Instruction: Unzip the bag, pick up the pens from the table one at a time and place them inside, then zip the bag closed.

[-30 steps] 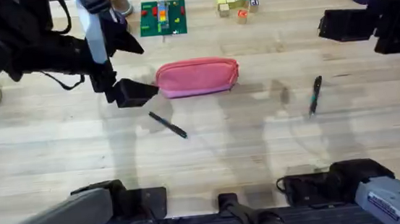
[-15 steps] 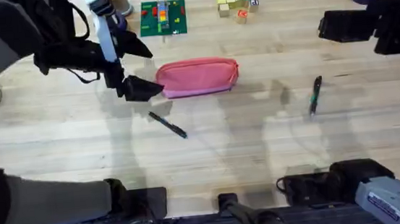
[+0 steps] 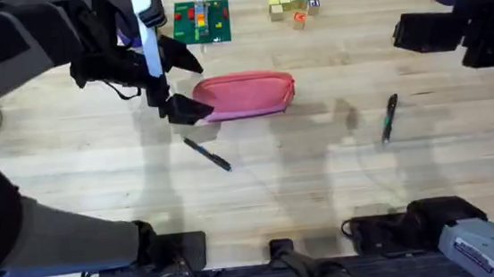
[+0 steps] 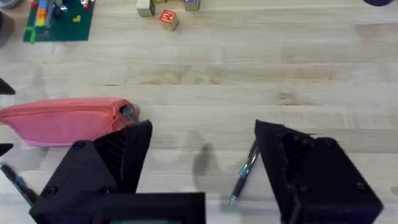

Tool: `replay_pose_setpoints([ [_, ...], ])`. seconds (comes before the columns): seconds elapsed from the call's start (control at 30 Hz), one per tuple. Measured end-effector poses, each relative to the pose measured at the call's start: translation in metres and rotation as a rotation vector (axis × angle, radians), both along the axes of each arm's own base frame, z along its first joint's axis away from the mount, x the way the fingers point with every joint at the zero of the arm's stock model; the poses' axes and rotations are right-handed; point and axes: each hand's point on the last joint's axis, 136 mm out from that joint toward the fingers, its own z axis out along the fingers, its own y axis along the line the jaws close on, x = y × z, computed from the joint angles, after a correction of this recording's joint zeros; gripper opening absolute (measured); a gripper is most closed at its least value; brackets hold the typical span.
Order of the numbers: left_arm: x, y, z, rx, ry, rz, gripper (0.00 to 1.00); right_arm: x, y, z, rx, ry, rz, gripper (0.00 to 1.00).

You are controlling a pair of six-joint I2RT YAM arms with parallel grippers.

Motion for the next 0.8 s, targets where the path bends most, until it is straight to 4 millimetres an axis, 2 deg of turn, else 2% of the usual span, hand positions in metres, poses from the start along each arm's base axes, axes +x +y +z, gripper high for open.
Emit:
replay_pose_setpoints([
  [0.23, 0.0008, 0.0005, -0.0002, 0.003, -0.004, 0.001, 0.971, -0.0001, 0.0, -0.0001, 0.0, 0.0, 0.0, 0.996],
  [0.33, 0.0007, 0.0006, -0.0003, 0.004, -0.002, 0.001, 0.855, -0.0001, 0.0, -0.0001, 0.0, 0.0, 0.0, 0.996],
  [0.37, 0.0007, 0.0006, -0.0005, 0.004, -0.002, 0.002, 0.771, -0.0001, 0.0, -0.0001, 0.0, 0.0, 0.0, 0.996],
  [0.4, 0.0006, 0.0006, -0.0012, 0.004, 0.0, 0.001, 0.416, -0.0002, 0.0, -0.0004, 0.001, 0.002, -0.001, 0.996],
  [0.43, 0.0005, 0.0006, -0.0024, 0.004, 0.004, 0.001, 0.255, -0.0006, 0.0, -0.0007, 0.001, 0.004, -0.001, 0.996],
  [0.47, 0.0005, 0.0005, -0.0038, 0.003, 0.009, 0.0, 0.103, -0.0011, 0.0, -0.0013, 0.001, 0.007, -0.001, 0.996],
  [0.5, 0.0003, 0.0002, -0.0052, 0.003, 0.011, -0.004, 0.062, -0.0016, 0.0, -0.002, 0.001, 0.01, -0.001, 0.996],
  [0.8, 0.0005, 0.0001, -0.0059, 0.002, 0.011, -0.005, 0.043, -0.003, 0.005, -0.0033, 0.109, 0.024, -0.051, 0.995],
])
